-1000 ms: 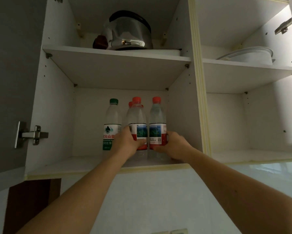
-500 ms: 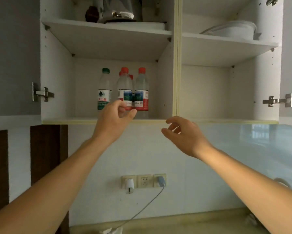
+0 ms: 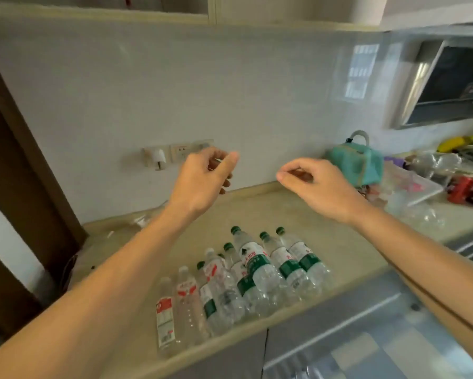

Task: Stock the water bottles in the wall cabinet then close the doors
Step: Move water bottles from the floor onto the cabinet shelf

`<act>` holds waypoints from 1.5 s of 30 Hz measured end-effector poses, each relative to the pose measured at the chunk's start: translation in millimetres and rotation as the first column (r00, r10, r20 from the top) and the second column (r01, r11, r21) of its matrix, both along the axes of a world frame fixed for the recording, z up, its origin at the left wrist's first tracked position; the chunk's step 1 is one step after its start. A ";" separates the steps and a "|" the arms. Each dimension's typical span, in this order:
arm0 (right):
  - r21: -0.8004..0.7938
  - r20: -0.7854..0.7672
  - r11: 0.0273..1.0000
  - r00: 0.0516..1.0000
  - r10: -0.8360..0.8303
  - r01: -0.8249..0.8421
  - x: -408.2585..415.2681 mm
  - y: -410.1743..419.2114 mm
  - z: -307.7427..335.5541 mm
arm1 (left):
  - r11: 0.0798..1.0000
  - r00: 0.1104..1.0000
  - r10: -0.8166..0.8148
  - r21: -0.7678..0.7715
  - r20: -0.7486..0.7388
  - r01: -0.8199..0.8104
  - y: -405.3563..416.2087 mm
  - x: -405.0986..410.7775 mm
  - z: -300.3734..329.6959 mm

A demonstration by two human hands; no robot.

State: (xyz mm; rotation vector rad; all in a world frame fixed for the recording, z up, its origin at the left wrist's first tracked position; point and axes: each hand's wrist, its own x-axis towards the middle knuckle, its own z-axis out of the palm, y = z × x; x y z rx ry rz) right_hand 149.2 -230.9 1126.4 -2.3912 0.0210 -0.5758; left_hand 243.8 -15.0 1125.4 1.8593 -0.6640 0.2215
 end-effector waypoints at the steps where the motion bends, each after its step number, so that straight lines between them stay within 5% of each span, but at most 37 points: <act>1: 0.013 -0.016 1.000 0.999 -0.028 0.028 -11.7 -2.2 -19.4 | 0.999 0.999 -0.038 0.014 -0.028 0.038 -5.8 -7.4 -21.8; 8: 0.150 -0.283 0.965 0.945 -0.166 0.214 -93.4 -14.8 -154.5 | 0.994 0.983 0.017 0.105 -0.180 0.002 -38.3 -80.2 -162.8; 16: 0.150 -0.628 0.906 0.746 -0.223 0.397 -154.0 -54.1 -323.1 | 0.994 0.954 0.009 0.106 -0.300 0.024 -64.6 -140.2 -312.0; 23: 0.176 -0.812 0.846 0.560 -0.164 0.503 -192.5 -126.2 -508.3 | 0.949 0.806 0.152 0.311 -0.573 0.043 -122.4 -180.4 -515.2; 31: 0.103 -0.890 0.873 0.436 -0.133 0.476 -205.3 -242.6 -730.8 | 0.880 0.673 0.316 0.473 -0.668 0.056 -220.7 -197.7 -749.2; 38: 0.068 -0.908 0.905 0.401 -0.117 0.419 -186.7 -306.3 -899.8 | 0.796 0.724 0.290 0.578 -0.626 0.180 -296.3 -196.6 -916.5; 45: 0.104 -0.863 0.936 0.498 -0.082 0.335 -161.0 -320.1 -1051.0 | 0.624 0.876 0.220 0.752 -0.430 0.213 -339.5 -185.5 -1064.2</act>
